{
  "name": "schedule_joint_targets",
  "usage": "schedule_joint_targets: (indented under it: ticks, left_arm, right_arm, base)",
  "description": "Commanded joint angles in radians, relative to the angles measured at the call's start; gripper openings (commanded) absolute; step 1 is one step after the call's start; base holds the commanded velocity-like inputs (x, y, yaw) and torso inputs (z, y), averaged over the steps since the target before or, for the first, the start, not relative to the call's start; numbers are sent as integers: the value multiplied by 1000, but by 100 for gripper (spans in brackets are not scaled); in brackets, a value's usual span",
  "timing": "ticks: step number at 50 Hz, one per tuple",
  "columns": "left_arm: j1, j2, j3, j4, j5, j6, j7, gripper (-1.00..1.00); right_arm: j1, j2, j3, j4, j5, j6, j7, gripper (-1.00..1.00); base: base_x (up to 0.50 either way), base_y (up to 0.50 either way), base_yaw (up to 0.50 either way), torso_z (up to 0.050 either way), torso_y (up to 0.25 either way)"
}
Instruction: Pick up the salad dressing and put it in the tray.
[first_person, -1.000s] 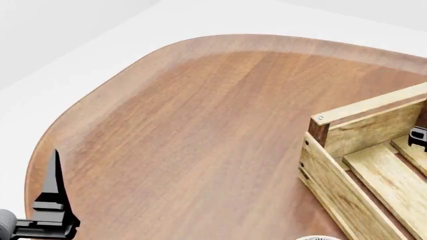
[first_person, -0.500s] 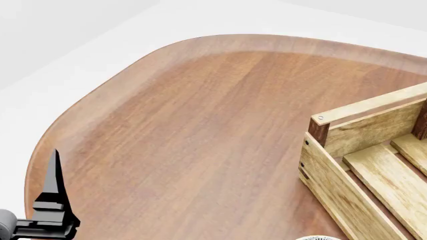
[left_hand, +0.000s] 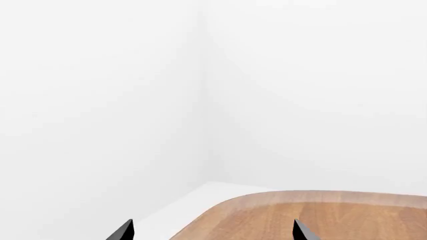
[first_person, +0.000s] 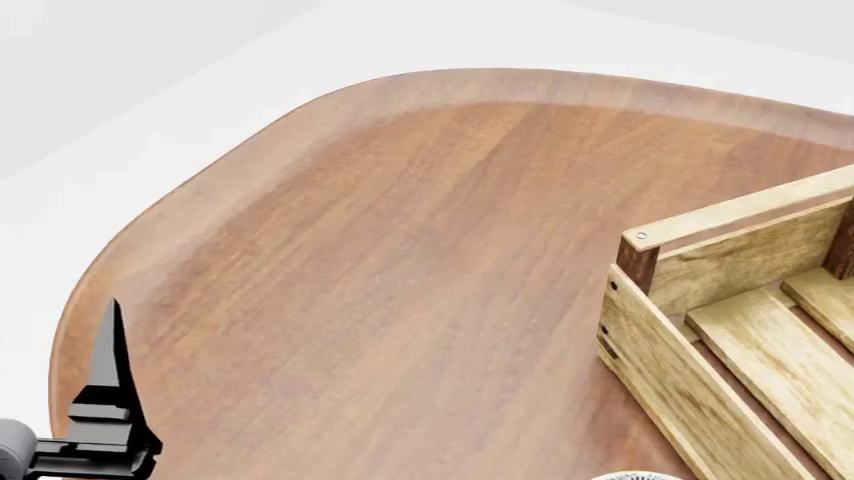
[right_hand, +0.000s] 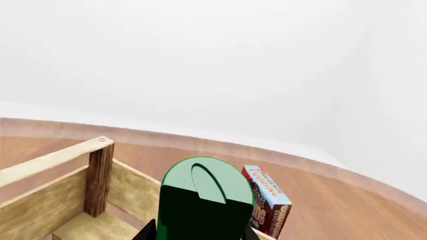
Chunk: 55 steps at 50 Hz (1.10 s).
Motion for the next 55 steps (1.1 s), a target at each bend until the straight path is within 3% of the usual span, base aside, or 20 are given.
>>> schedule_joint_targets:
  ticks: [1,12,32,55]
  left_arm:
    - [-4,-3,4,3,-1,-4,-4,100]
    - [-6,-6,7,1,-3,-5,-6,100]
    - [-3,-9,14,-5,-2,4,-10,100]
    - [-4,-15,18,-5,-2,9,-17,100]
  right_arm:
    - [72,-8,-45,271,-62,-167,-27,-100]
    - [201,-29,-97,659,-107,-371,-44,-100]
    - [184,-42,-120,667,-104,-220,-77,-100]
    - [120,-56,-96,667,-83,-246,-58,-100]
  base:
    - [0,0,0,0,10]
    - [0,0,0,0,0]
    - [0,0,0,0,0]
    - [0,0,0,0,0]
